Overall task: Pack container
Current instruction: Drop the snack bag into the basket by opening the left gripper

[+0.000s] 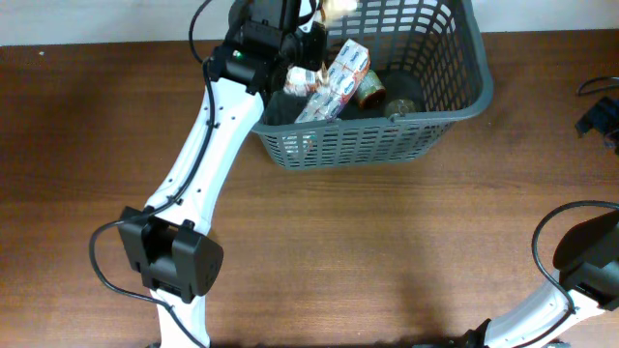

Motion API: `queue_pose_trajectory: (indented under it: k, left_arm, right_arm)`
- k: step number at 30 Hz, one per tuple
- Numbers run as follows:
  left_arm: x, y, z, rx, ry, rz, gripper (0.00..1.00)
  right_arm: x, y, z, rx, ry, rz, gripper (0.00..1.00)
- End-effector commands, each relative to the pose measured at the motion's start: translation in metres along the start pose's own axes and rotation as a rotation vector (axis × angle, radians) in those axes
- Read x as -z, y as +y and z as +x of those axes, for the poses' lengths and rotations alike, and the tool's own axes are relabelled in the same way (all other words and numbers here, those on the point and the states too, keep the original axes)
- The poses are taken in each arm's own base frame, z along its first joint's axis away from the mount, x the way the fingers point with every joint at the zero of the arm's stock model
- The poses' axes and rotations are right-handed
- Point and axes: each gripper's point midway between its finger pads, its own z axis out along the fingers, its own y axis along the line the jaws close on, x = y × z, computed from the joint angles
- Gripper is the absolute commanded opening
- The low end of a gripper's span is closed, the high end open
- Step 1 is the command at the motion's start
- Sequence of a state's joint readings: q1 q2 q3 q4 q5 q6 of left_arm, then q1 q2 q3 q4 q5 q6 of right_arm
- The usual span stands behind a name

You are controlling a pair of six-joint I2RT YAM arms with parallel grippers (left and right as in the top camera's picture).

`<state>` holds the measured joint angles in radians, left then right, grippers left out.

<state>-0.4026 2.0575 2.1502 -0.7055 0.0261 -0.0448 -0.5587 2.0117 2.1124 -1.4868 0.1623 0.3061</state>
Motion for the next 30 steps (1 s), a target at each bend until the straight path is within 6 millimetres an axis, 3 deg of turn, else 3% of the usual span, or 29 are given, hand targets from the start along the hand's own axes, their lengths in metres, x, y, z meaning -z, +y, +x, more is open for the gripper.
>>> queue_pose_trajectory:
  k: [1, 2, 4, 6, 7, 9, 14, 19, 21, 26, 30]
  left_arm:
    - [0.006, 0.001, -0.01, -0.015, -0.032, -0.007, 0.25]
    - [0.006, 0.001, -0.01, -0.015, -0.031, -0.007, 0.33]
    - [0.006, 0.001, -0.01, -0.015, -0.03, -0.007, 0.62]
    - [0.006, 0.001, -0.01, -0.015, -0.032, -0.007, 0.83]
    - [0.006, 0.001, -0.01, -0.015, -0.032, -0.007, 0.92]
    - [0.006, 0.001, -0.01, -0.015, -0.032, -0.007, 0.98]
    - [0.022, 0.002, -0.029, -0.014, -0.082, -0.008, 1.0]
    - [0.084, 0.008, -0.075, -0.009, -0.211, -0.018, 1.0]
    - [0.111, 0.01, -0.083, -0.008, -0.231, -0.023, 1.0]
    - [0.155, 0.012, -0.062, -0.003, -0.15, -0.038, 1.0]
    - [0.178, 0.032, -0.05, 0.015, -0.115, -0.157, 1.0]
  right_arm:
    - [0.003, -0.002, 0.0, 0.001, -0.007, -0.004, 0.99]
    - [0.003, -0.002, 0.0, 0.001, -0.007, -0.004, 0.99]
    - [0.003, -0.002, 0.0, 0.001, -0.007, -0.004, 0.99]
    - [0.003, -0.002, 0.0, 0.001, -0.007, -0.004, 0.99]
    - [0.003, -0.002, 0.0, 0.001, -0.007, -0.004, 0.99]
    - [0.003, -0.002, 0.0, 0.001, -0.007, -0.004, 0.99]
    - [0.003, -0.002, 0.0, 0.001, -0.007, -0.004, 0.99]
    - [0.003, -0.002, 0.0, 0.001, -0.007, -0.004, 0.99]
    - [0.003, -0.002, 0.0, 0.001, -0.007, -0.004, 0.99]
    - [0.003, -0.002, 0.0, 0.001, -0.007, -0.004, 0.99]
    - [0.003, -0.002, 0.0, 0.001, -0.007, -0.004, 0.99]
